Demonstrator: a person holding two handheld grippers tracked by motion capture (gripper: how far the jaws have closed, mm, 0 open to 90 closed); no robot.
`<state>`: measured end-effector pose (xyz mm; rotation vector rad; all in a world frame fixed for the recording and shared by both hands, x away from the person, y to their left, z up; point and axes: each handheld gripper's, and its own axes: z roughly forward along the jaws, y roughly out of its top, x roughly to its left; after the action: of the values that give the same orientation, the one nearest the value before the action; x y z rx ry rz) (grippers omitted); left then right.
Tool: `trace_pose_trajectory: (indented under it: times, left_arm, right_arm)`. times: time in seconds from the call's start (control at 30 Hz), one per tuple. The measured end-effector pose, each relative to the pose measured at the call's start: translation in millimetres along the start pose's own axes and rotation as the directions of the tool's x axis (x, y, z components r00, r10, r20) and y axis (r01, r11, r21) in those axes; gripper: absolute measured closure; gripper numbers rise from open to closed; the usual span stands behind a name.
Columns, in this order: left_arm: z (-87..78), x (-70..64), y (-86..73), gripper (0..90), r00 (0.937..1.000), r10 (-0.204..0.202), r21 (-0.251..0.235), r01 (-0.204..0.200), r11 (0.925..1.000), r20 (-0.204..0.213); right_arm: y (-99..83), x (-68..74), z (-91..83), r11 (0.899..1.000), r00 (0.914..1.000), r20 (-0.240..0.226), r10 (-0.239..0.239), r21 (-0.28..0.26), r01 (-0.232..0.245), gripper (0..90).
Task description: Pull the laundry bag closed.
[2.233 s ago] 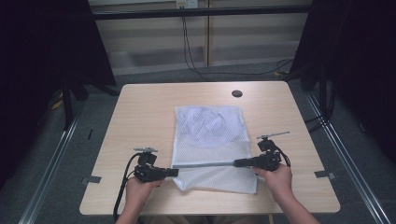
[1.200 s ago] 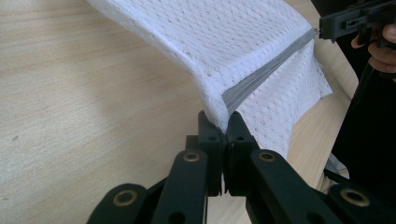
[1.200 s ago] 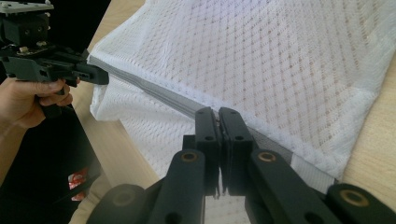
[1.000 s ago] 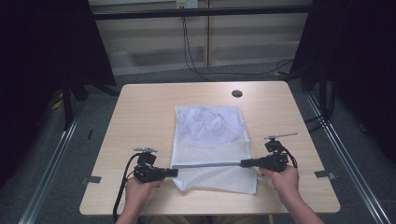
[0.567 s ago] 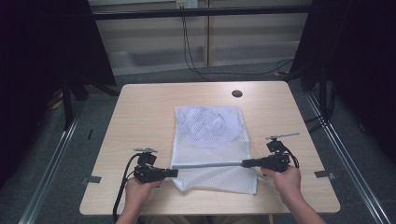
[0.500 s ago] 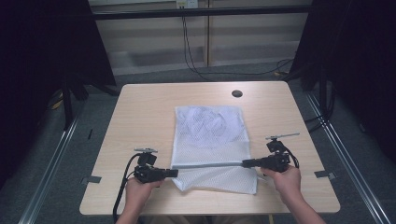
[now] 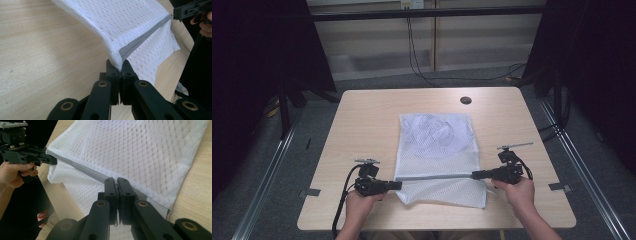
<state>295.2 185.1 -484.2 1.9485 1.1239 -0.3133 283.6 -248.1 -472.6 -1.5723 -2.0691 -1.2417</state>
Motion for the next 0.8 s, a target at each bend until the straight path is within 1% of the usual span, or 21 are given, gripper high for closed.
trace_pose_trajectory:
  times: [0.17, 0.23, 0.4, 0.43, 0.5, 0.73, 0.8]
  left_arm:
    - [0.4, -0.2, -0.8, 88.2, 1.0000, -0.004, 0.001, 0.004, 1.0000, 0.003]
    - [0.3, 0.1, -0.9, 88.2, 1.0000, 0.004, 0.006, -0.004, 1.0000, 0.002]
    - [0.2, -0.1, -1.3, 88.2, 1.0000, 0.006, 0.009, -0.006, 0.9999, -0.005]
    - [-0.1, 0.0, -1.4, 88.2, 1.0000, 0.001, 0.004, -0.001, 1.0000, -0.003]
    - [-0.6, 0.0, -1.6, 88.2, 1.0000, -0.001, 0.002, 0.001, 1.0000, -0.003]
    - [-0.4, 0.1, -1.4, 88.2, 1.0000, -0.002, 0.001, 0.002, 1.0000, -0.007]
    - [-0.7, 0.3, -1.3, 88.2, 1.0000, -0.004, 0.001, 0.004, 1.0000, -0.002]
  right_arm:
    - [-0.4, 0.4, -0.7, 1.000, 1.0000, -0.002, 0.005, 0.005, -0.005, 87.2]
    - [-0.3, 0.0, -1.2, 1.000, 1.0000, 0.000, 0.001, 0.006, -0.001, 87.2]
    - [-0.9, 0.0, -2.4, 1.000, 1.0000, -0.003, -0.002, 0.010, 0.002, 87.2]
    - [-0.8, -0.3, -2.8, 1.000, 1.0000, 0.006, -0.007, 0.010, 0.006, 87.2]
    - [-1.0, -1.5, -3.8, 1.000, 1.0000, -0.002, 0.001, 0.005, -0.001, 87.2]
    - [-2.2, -2.9, -6.2, 1.000, 1.0000, 0.007, -0.002, 0.004, 0.002, 87.2]
    - [-2.9, -4.1, -7.7, 1.000, 1.0000, 0.007, 0.003, 0.001, -0.003, 87.2]
